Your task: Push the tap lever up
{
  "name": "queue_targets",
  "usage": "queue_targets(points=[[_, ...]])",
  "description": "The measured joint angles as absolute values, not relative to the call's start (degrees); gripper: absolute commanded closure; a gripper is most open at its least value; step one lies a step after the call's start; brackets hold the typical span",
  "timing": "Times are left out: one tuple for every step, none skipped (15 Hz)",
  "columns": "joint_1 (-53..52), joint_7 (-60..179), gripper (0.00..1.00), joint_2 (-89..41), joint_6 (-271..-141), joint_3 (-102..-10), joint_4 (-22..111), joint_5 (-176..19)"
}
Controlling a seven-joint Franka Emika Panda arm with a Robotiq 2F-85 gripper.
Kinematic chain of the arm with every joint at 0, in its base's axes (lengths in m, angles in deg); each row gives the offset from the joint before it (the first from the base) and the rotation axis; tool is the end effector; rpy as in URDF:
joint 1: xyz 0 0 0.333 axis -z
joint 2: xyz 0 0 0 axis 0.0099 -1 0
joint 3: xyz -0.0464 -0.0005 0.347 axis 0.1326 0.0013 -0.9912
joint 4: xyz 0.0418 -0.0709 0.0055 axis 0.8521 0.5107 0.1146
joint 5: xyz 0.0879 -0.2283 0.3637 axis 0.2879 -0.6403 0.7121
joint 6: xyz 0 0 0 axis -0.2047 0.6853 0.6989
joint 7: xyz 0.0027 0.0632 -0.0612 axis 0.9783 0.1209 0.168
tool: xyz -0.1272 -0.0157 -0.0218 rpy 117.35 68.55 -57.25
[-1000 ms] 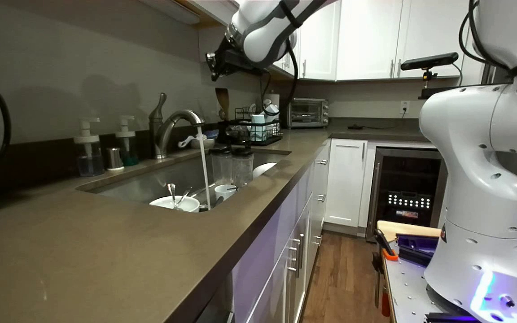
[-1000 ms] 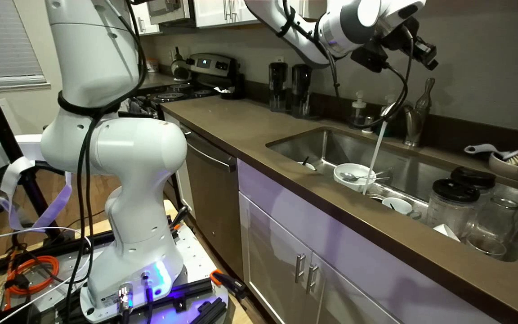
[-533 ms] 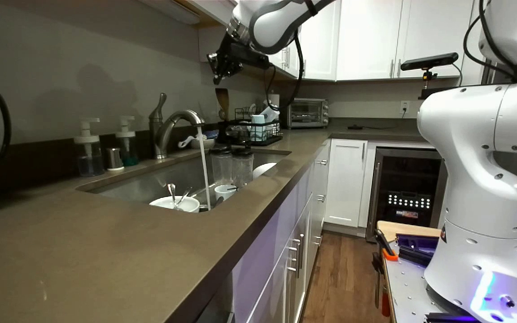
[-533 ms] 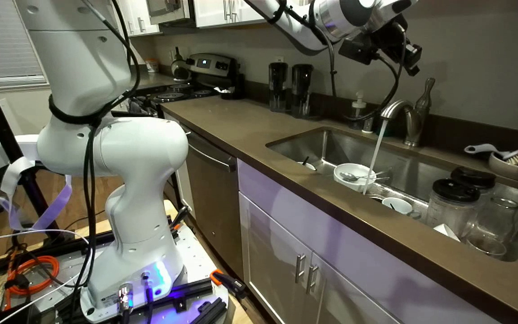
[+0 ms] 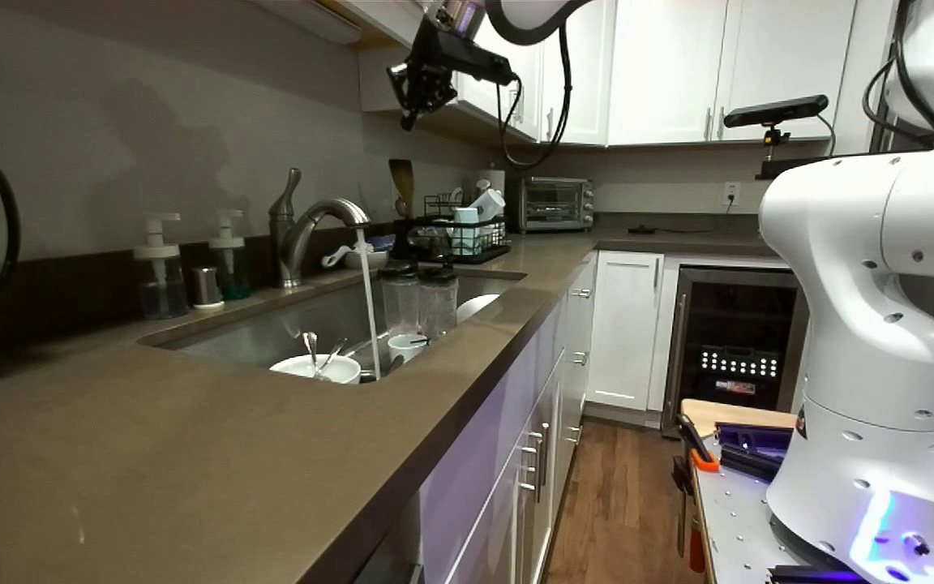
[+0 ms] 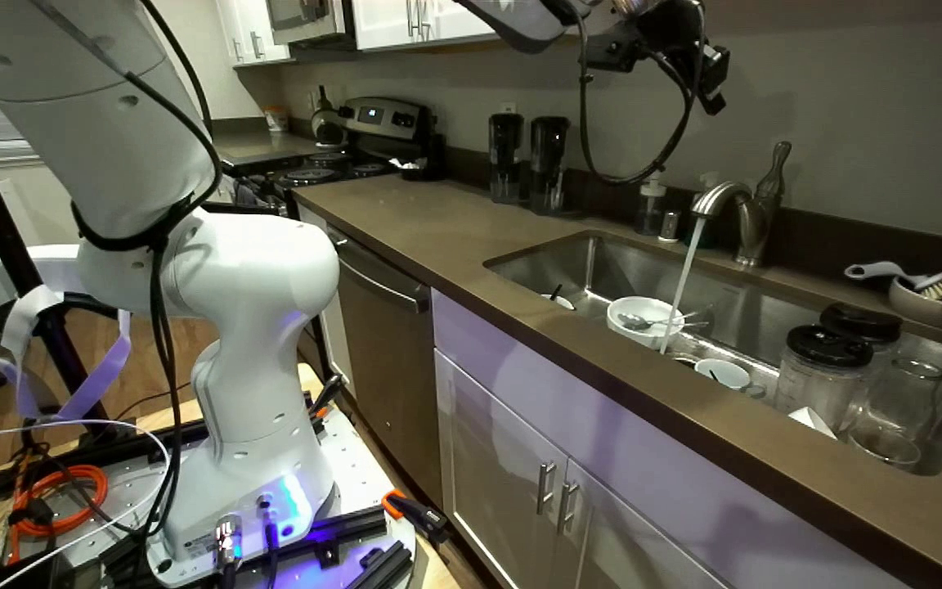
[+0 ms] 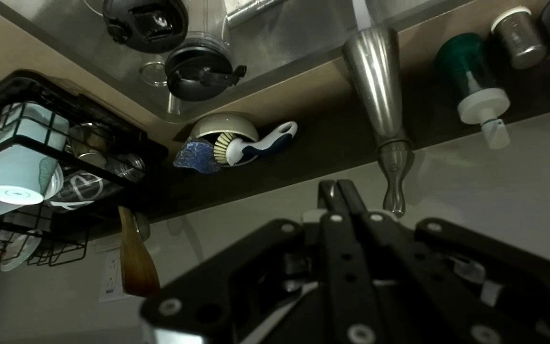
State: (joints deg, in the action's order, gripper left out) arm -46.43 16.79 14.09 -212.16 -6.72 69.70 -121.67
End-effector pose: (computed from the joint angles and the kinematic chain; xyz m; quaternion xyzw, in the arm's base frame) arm 0.5776 -0.1353 0.6030 0.8936 -0.2469 0.3689 0.0659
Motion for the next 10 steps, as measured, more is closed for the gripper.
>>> queue_targets(points=[[-43.7, 16.7, 0.97, 15.5, -211.5, -9.9, 71.0, -121.2], [-39.5, 16.8, 0.97, 16.3, -211.5, -14.1, 72.6, -120.0], [-35.0, 16.8, 0.97, 16.9, -211.5, -18.3, 74.2, -118.6], [-30.7, 17.0, 0.96, 17.3, -211.5, -22.4, 75.7, -117.0], [-26.4, 17.3, 0.71, 17.7, -211.6, -26.3, 77.1, -115.0], [-22.0, 18.0, 0.96, 17.9, -211.7, -30.3, 78.5, -112.8], [-17.7, 18.8, 0.91, 18.2, -211.8, -34.3, 79.7, -110.5], [-14.3, 19.3, 0.85, 18.4, -211.9, -37.3, 80.6, -109.0], [-12.7, 19.4, 0.8, 18.6, -211.9, -38.8, 81.0, -108.5], [-12.1, 19.4, 0.72, 18.7, -211.9, -39.4, 81.3, -108.4]])
